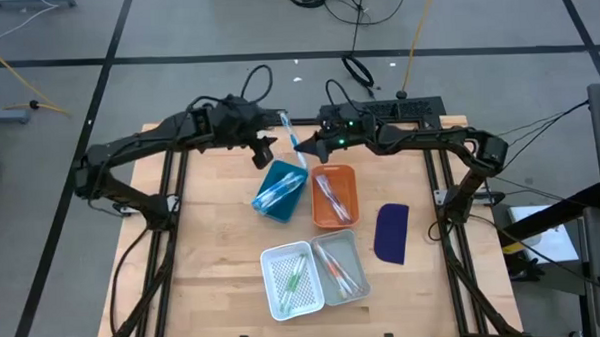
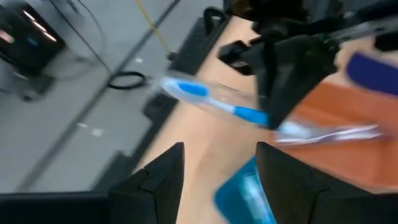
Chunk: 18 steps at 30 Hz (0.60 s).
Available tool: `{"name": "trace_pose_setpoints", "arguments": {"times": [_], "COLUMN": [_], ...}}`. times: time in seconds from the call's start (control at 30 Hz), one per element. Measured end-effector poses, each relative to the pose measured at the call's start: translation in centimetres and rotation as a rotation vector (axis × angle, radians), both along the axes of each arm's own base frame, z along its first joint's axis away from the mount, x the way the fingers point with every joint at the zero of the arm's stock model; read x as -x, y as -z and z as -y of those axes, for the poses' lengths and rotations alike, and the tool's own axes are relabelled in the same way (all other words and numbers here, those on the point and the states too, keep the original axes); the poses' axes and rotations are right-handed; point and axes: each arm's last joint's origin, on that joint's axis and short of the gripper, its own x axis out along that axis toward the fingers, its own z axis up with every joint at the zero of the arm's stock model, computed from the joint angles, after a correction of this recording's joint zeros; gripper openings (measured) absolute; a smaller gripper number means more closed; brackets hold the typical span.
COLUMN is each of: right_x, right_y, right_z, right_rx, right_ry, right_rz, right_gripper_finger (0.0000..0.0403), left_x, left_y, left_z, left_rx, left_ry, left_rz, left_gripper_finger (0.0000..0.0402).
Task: Pick & Place Toothbrushes
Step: Put the blue toothbrush into the blue bin
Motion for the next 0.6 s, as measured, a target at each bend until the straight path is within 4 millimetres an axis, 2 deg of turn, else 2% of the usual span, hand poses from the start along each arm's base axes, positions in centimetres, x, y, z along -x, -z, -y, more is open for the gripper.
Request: {"name": "trace_pose_setpoints", "arguments": {"times": [0.33, 0.6], "right_x": [-0.3, -0.4], "right_y": [-1.2, -2.4], "right_z": [0.3, 0.2], "right_rx": [0.048, 0.072], "right_ry": [0.112, 0.153], "right_rz": [0.114, 0.227], "right_gripper_finger": [0.0012, 0.0012], "left_x": [0.5, 0.7], "left_y": [-0.6, -1.4], "left_z": [-2.4, -3.8], "left_rx": [0.350, 0.496], "left_ry": [-0.029, -0.010], "left_rz": [0.233, 0.382], "left_gripper_finger": [0.0171, 0.0157]}}
